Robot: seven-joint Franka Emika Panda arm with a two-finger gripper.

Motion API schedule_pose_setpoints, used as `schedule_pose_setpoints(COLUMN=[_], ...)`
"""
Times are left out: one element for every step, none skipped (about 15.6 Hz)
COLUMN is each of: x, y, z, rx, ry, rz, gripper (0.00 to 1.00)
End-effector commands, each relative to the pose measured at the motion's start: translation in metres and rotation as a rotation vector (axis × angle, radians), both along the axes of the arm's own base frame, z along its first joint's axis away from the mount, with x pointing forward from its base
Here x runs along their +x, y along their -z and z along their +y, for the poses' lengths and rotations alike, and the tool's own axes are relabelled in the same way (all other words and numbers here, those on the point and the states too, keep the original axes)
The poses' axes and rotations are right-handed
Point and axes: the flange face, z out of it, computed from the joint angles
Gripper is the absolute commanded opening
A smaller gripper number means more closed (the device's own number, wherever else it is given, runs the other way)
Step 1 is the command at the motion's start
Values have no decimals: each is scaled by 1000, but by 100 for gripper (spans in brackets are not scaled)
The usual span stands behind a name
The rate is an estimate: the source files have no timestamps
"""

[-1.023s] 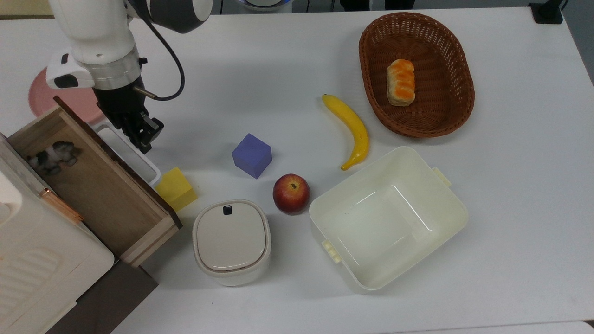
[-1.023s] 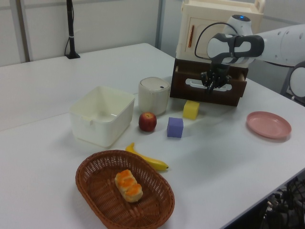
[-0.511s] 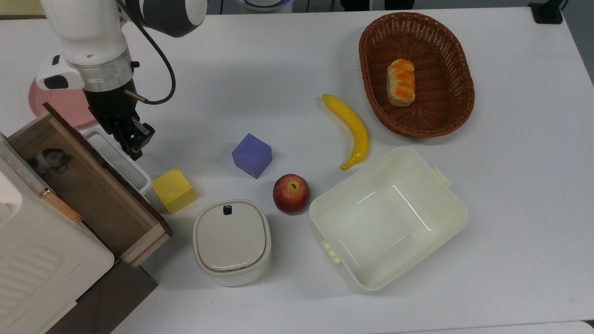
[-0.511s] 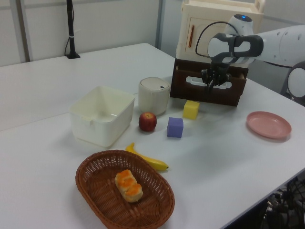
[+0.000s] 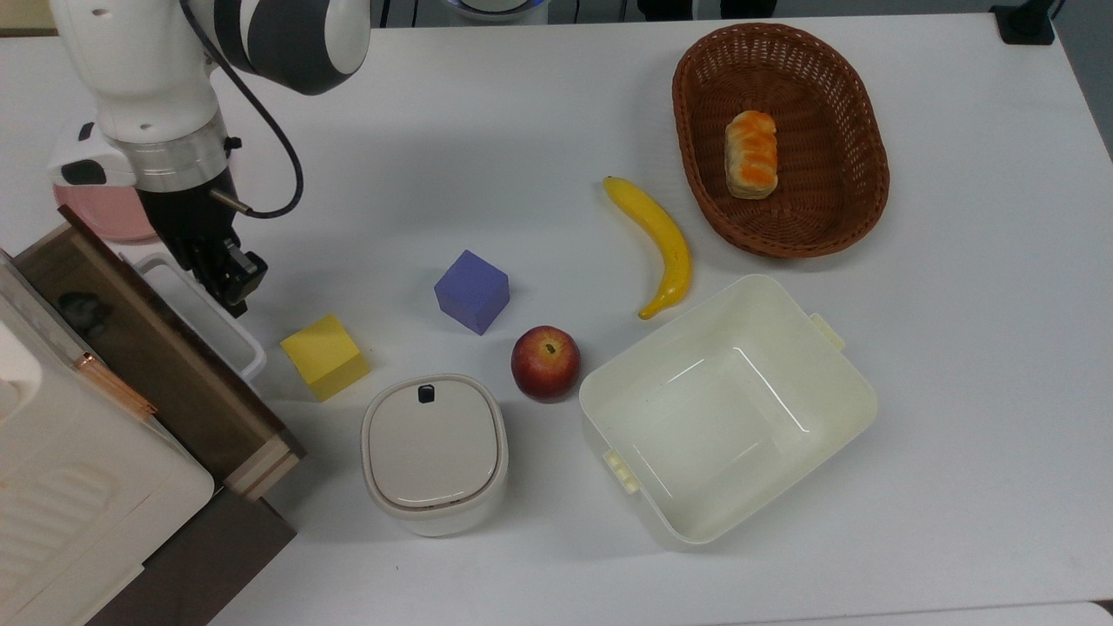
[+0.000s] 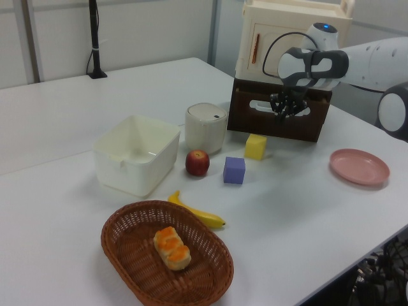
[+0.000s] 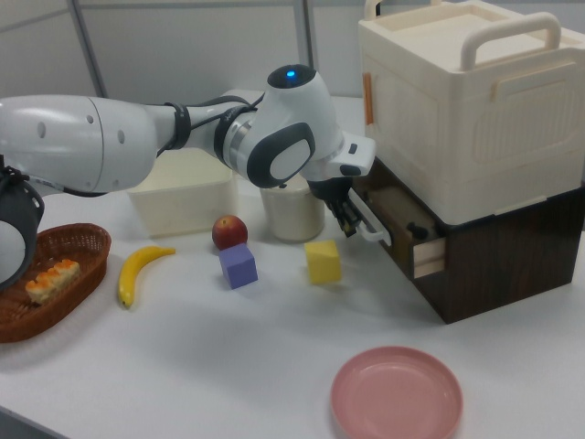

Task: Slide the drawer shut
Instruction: 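Push the drawer front inward into the wooden cabinet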

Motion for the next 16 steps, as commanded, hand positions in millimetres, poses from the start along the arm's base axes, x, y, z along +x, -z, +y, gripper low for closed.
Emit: schedule_pose_setpoints(x=[9, 9, 9, 10, 10, 10, 12, 16, 18, 20, 20, 21, 24, 26, 28, 30], y=[-6, -7, -7, -4, -2, -1, -4, -4, 0, 0, 1, 0, -2, -2, -5, -7], z=[-9, -10, -11, -11, -13, -13, -17, -20, -20, -20, -23, -23, -23, -24, -24, -26], rx=[4, 3, 2, 2, 1, 1, -2, -5, -6, -8, -9, -11, -14, -21, -30, -36], ry=[36, 37, 39, 39, 40, 39, 44, 47, 46, 45, 48, 48, 46, 47, 51, 57], rz=[-71, -75, -75, -72, -69, -69, -77, -83, -79, -82, -82, -86, -93, -107, -137, -168], gripper=[19, 19, 19, 19, 19, 19, 19, 19, 19, 19, 19, 19, 19, 19, 19, 19])
